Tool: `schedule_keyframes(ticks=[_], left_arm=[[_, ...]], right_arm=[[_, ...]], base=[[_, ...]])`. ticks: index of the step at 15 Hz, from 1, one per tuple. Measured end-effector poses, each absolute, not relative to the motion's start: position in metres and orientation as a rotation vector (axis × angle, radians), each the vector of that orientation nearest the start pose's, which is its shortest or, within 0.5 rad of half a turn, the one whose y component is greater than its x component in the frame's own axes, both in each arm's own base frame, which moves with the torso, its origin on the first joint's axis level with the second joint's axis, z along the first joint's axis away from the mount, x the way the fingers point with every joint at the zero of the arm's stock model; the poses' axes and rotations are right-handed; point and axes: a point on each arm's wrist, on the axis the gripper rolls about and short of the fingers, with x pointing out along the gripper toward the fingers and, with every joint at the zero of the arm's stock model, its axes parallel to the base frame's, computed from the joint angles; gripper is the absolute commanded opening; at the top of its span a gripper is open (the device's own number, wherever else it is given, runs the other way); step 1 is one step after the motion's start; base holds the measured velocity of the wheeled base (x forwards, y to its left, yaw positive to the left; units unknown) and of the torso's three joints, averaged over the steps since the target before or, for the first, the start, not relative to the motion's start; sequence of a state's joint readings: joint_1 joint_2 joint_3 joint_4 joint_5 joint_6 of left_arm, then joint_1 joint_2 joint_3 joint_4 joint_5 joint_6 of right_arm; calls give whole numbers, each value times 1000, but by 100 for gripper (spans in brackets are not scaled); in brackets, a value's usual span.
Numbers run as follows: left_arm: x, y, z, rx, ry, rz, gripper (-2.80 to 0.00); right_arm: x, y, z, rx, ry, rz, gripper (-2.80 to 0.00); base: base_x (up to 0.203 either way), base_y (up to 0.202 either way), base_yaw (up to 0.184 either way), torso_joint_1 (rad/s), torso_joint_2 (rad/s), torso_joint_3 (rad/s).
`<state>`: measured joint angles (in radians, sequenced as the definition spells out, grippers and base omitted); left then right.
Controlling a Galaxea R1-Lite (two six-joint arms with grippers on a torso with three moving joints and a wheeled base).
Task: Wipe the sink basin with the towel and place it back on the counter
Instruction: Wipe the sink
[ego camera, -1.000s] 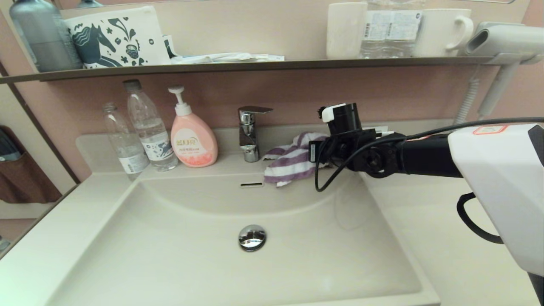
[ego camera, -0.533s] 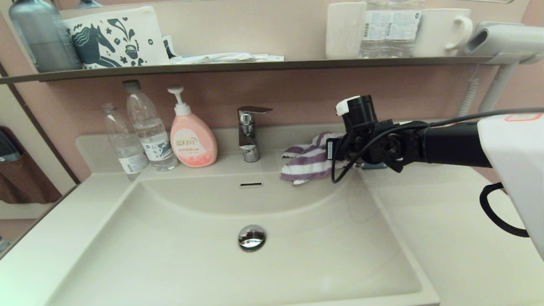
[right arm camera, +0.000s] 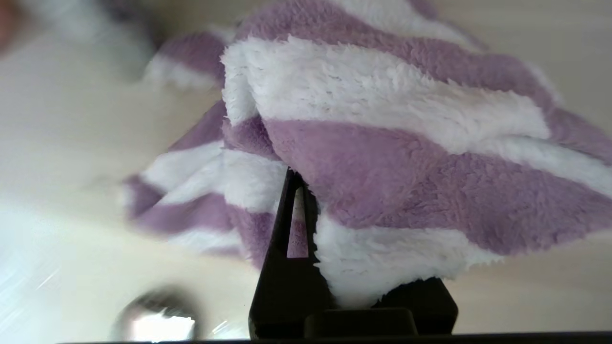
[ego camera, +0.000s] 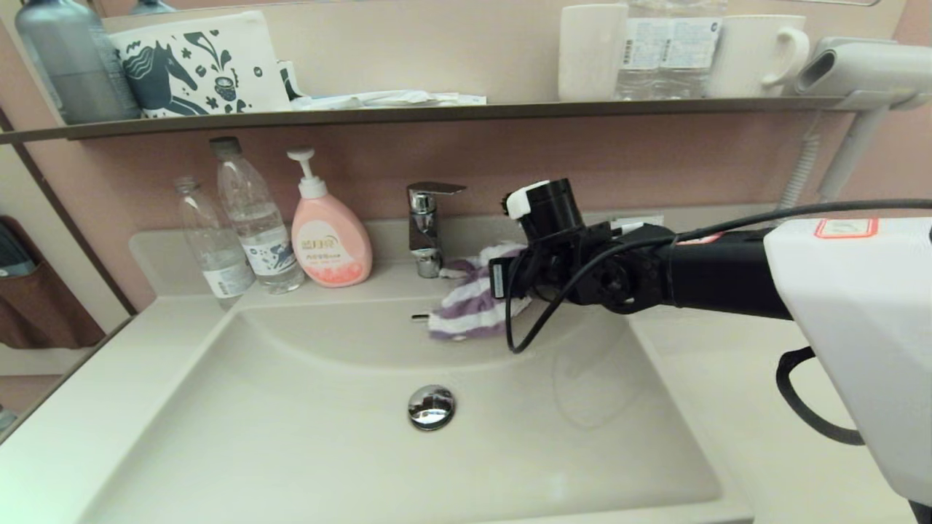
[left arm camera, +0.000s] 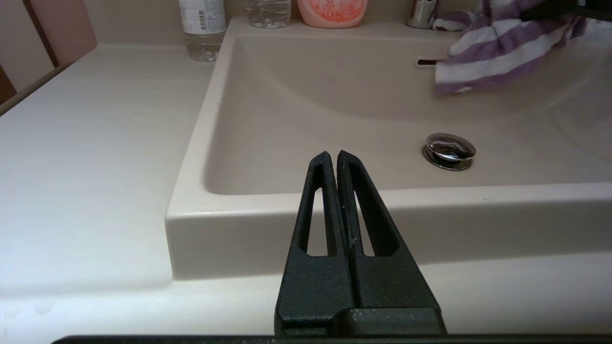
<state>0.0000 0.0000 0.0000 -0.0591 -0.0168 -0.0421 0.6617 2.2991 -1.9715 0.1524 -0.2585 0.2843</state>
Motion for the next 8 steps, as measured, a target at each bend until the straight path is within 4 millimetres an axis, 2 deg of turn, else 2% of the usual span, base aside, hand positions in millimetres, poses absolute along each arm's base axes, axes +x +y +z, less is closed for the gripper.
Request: schedule_keyframes(ticks=[2,4,8], left_arm=[[-23,0,82,-42,-59,-18,-280],[-23,0,82,-42,-59,-18,-280],[-23,0,82,-42,-59,-18,-280]], right_arm=[[382,297,188,59,469,345,-280],[391,293,183,35,436,294,-280],[415,259,180,33,433,169,-280]], base=[[0,0,0,0,0,0],[0,0,0,0,0,0],[0,0,0,0,0,0]])
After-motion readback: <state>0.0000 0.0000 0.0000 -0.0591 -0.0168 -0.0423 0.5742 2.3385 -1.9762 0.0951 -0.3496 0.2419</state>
